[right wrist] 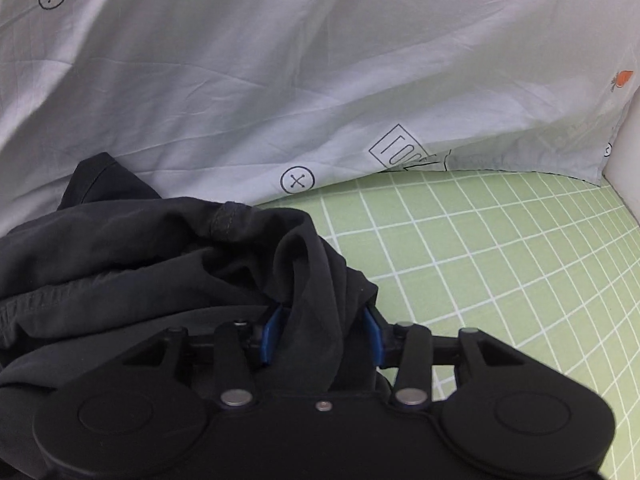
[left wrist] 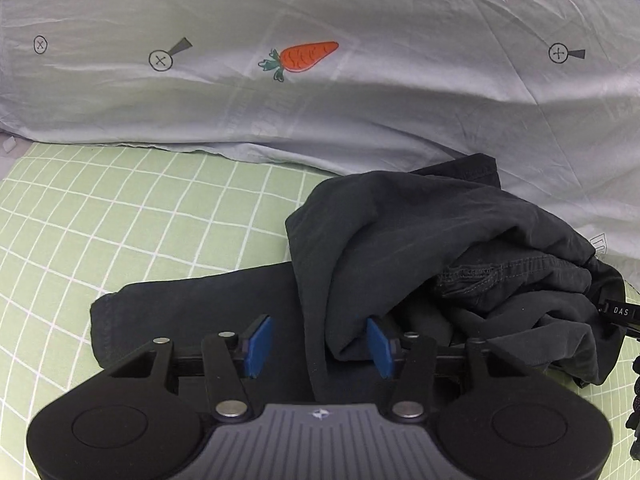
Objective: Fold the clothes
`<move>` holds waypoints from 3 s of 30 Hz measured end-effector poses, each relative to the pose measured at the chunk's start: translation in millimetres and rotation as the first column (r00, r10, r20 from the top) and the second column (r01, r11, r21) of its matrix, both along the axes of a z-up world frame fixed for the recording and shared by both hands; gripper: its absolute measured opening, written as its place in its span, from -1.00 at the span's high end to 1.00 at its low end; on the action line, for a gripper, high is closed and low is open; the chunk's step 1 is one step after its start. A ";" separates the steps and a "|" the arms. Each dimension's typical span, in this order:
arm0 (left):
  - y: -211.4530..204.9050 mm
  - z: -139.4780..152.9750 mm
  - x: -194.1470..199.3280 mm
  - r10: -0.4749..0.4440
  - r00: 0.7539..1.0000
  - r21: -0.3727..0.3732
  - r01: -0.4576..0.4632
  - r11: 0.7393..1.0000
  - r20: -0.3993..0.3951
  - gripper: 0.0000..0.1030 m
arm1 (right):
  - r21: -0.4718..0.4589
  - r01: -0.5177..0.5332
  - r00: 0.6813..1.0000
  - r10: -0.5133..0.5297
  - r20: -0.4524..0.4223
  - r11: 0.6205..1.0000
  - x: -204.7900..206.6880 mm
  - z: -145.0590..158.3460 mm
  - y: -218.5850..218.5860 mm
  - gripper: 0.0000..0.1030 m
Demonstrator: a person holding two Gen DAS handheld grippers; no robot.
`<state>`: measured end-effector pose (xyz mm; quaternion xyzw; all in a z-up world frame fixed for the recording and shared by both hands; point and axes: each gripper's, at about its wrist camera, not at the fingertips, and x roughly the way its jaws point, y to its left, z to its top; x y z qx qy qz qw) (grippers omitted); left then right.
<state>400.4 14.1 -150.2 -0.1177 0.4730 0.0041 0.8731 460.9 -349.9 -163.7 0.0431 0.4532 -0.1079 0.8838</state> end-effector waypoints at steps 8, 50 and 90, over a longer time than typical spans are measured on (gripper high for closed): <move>-21.5 -12.6 2.8 0.122 0.992 0.032 -0.121 0.992 -0.028 0.67 | -0.195 -0.088 0.982 0.118 0.148 0.977 -17.8 18.6 -25.2 0.78; 15.1 16.4 -145.7 0.266 0.964 0.310 -0.254 0.916 0.005 0.82 | -0.074 -0.043 0.986 0.054 0.156 0.996 -193.8 84.7 -93.3 0.06; 43.3 11.9 -137.6 0.316 0.949 0.351 -0.300 0.887 0.013 0.84 | 0.021 -0.269 0.956 0.265 0.125 0.963 -35.8 96.8 -61.8 0.63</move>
